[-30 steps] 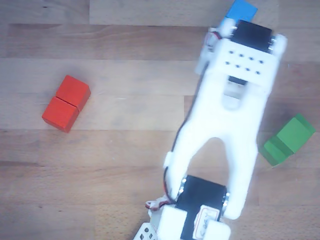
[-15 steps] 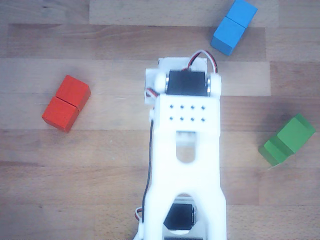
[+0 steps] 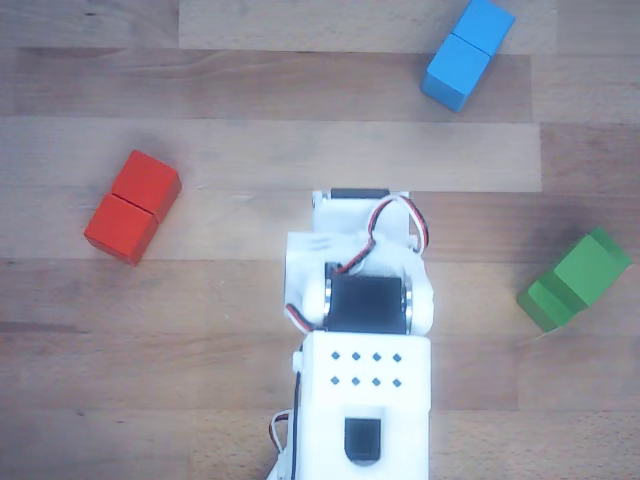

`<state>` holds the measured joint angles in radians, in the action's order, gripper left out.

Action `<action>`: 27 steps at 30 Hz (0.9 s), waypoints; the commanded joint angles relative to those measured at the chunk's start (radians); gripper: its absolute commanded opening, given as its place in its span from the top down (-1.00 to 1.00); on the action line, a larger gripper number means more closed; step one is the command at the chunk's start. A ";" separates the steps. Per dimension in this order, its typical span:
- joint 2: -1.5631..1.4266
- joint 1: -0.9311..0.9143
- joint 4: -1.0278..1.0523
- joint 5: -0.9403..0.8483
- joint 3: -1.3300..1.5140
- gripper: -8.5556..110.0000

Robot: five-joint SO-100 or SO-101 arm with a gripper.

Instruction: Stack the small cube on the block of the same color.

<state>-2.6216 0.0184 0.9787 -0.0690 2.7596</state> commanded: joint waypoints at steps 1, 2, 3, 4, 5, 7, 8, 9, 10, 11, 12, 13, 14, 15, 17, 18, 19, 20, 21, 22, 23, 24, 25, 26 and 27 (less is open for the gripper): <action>-0.164 0.000 -0.008 0.006 0.097 0.86; -0.206 0.000 -0.005 0.006 0.126 0.86; -0.247 0.000 -0.003 0.006 0.153 0.86; -0.285 -0.002 -0.003 0.005 0.179 0.86; -0.324 -0.002 -0.002 0.005 0.199 0.86; -0.396 -0.002 0.026 0.002 0.219 0.86; -0.431 -0.002 0.051 0.003 0.224 0.86; -0.469 -0.002 0.077 0.003 0.232 0.86; -0.506 -0.002 0.107 0.003 0.236 0.86; -0.537 -0.002 0.143 0.002 0.238 0.86; -0.565 -0.002 0.181 0.002 0.239 0.86; -0.588 -0.002 0.218 0.000 0.239 0.86; -0.614 -0.003 0.239 -0.003 0.242 0.86; -0.644 -0.003 0.259 -0.005 0.249 0.86; -0.698 -0.003 0.278 -0.006 0.259 0.86; -0.724 -0.003 0.285 -0.006 0.265 0.86; -0.750 -0.003 0.296 -0.006 0.272 0.86; -0.776 -0.003 0.311 -0.006 0.276 0.86; -0.799 -0.003 0.319 -0.006 0.279 0.86; -0.825 -0.003 0.328 -0.006 0.284 0.86; -0.833 -0.003 0.328 -0.006 0.287 0.86; -0.836 -0.003 0.328 -0.006 0.288 0.86; -0.834 -0.003 0.327 -0.005 0.290 0.86; -0.834 -0.003 0.327 -0.005 0.291 0.86; -0.834 -0.003 0.327 -0.005 0.293 0.86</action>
<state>-3.4192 0.0184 1.3023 -0.0690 3.0588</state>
